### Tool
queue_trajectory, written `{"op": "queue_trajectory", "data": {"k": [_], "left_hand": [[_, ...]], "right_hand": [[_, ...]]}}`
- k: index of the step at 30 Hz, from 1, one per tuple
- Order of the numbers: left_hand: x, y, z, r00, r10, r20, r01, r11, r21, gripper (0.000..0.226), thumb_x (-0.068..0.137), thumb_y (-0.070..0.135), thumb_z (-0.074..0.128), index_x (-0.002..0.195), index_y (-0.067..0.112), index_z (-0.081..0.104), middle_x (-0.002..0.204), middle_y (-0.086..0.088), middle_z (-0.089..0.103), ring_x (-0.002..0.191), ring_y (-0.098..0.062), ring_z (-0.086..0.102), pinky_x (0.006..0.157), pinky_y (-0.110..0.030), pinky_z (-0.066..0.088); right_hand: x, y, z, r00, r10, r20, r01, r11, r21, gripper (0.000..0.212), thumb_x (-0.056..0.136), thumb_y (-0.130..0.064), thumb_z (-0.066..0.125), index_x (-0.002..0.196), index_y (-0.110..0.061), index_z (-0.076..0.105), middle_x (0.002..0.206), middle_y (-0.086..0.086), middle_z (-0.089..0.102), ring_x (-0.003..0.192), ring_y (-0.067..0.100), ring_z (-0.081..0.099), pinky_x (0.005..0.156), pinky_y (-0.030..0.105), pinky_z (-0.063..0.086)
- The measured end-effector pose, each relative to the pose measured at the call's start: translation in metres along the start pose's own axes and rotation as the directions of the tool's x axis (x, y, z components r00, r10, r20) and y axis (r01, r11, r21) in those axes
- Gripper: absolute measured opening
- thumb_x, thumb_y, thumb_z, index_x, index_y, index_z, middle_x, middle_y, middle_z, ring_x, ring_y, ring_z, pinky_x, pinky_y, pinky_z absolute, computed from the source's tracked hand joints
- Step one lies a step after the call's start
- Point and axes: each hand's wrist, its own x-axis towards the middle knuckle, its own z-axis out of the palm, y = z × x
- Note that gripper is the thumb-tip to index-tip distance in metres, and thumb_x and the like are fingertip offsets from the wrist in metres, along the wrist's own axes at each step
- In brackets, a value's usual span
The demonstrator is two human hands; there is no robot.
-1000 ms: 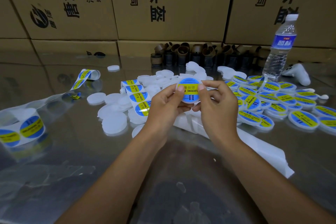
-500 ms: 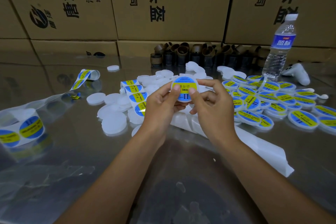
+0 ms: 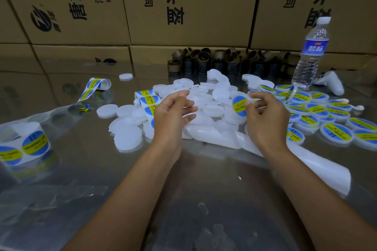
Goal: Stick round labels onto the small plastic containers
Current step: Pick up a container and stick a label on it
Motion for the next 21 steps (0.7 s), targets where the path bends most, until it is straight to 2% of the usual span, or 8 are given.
{"op": "queue_trajectory", "data": {"k": [3, 5, 7, 11, 15, 17, 18, 21], "left_hand": [[0.0, 0.001, 0.0, 1.0, 0.004, 0.0, -0.004, 1.0, -0.015, 0.022, 0.096, 0.009, 0.048, 0.086, 0.018, 0.066, 0.058, 0.005, 0.06, 0.057, -0.008, 0.063, 0.057, -0.018, 0.052], [0.0, 0.001, -0.001, 1.0, 0.004, 0.004, -0.004, 1.0, -0.019, 0.023, 0.096, 0.009, 0.048, 0.086, 0.017, 0.066, 0.056, 0.006, 0.06, 0.056, -0.008, 0.062, 0.056, -0.019, 0.052], [0.0, 0.002, -0.001, 1.0, 0.003, 0.001, -0.003, 1.0, -0.029, 0.023, 0.096, 0.008, 0.047, 0.086, 0.017, 0.066, 0.055, 0.006, 0.059, 0.055, -0.008, 0.062, 0.056, -0.019, 0.052], [-0.001, 0.004, -0.003, 1.0, -0.005, -0.004, 0.005, 1.0, -0.029, 0.024, 0.096, 0.008, 0.046, 0.086, 0.018, 0.065, 0.054, 0.007, 0.058, 0.051, -0.007, 0.058, 0.053, -0.018, 0.049], [-0.002, 0.008, -0.005, 0.999, -0.01, -0.034, 0.008, 0.998, -0.06, 0.023, 0.095, 0.009, 0.046, 0.083, 0.016, 0.064, 0.051, 0.006, 0.056, 0.047, -0.008, 0.052, 0.049, -0.017, 0.045], [0.0, 0.012, -0.007, 0.998, -0.009, -0.062, 0.003, 0.996, -0.087, 0.022, 0.095, 0.01, 0.047, 0.082, 0.016, 0.064, 0.05, 0.006, 0.055, 0.046, -0.009, 0.049, 0.048, -0.018, 0.042], [0.001, 0.013, -0.008, 0.997, -0.009, -0.079, 0.001, 0.995, -0.1, 0.021, 0.094, 0.01, 0.047, 0.082, 0.015, 0.063, 0.05, 0.006, 0.055, 0.045, -0.009, 0.048, 0.047, -0.018, 0.041], [0.003, 0.017, -0.012, 0.992, -0.01, -0.124, -0.007, 0.991, -0.134, 0.018, 0.093, 0.009, 0.048, 0.083, 0.013, 0.063, 0.049, 0.006, 0.053, 0.045, -0.009, 0.046, 0.046, -0.019, 0.038]], "right_hand": [[0.004, 0.012, -0.003, 0.999, 0.05, 0.004, -0.049, 0.987, -0.152, 0.02, 0.088, -0.011, 0.058, 0.107, -0.008, 0.064, 0.068, -0.005, 0.058, 0.086, 0.027, 0.059, 0.069, 0.024, 0.03], [0.006, 0.017, -0.005, 0.994, 0.105, 0.003, -0.101, 0.964, -0.245, 0.026, 0.09, -0.016, 0.056, 0.114, -0.01, 0.06, 0.086, 0.007, 0.067, 0.101, 0.031, 0.056, 0.075, 0.028, 0.033], [0.007, 0.019, -0.007, 0.992, 0.123, 0.012, -0.109, 0.917, -0.385, 0.028, 0.09, -0.022, 0.054, 0.116, -0.013, 0.059, 0.1, 0.017, 0.067, 0.109, 0.034, 0.048, 0.082, 0.035, 0.038], [0.006, 0.017, -0.012, 0.998, 0.04, 0.051, -0.003, 0.813, -0.582, 0.026, 0.087, -0.018, 0.056, 0.11, -0.009, 0.063, 0.103, 0.022, 0.065, 0.112, 0.038, 0.043, 0.082, 0.042, 0.039], [0.001, 0.003, -0.01, 0.984, -0.141, 0.105, 0.176, 0.779, -0.602, 0.025, 0.086, -0.015, 0.056, 0.109, -0.006, 0.063, 0.106, 0.02, 0.063, 0.108, 0.038, 0.045, 0.084, 0.044, 0.035], [-0.009, -0.014, -0.003, 0.929, -0.341, 0.147, 0.368, 0.79, -0.49, 0.019, 0.083, -0.009, 0.059, 0.1, -0.004, 0.066, 0.094, 0.019, 0.064, 0.098, 0.039, 0.052, 0.081, 0.044, 0.039], [-0.017, -0.024, 0.001, 0.875, -0.45, 0.176, 0.48, 0.768, -0.423, 0.015, 0.081, -0.006, 0.062, 0.094, -0.004, 0.067, 0.086, 0.017, 0.064, 0.09, 0.038, 0.056, 0.076, 0.044, 0.043], [-0.045, -0.047, 0.016, 0.645, -0.678, 0.351, 0.762, 0.602, -0.238, 0.01, 0.078, -0.007, 0.059, 0.079, -0.006, 0.069, 0.073, 0.011, 0.063, 0.072, 0.033, 0.059, 0.062, 0.04, 0.049]]}}
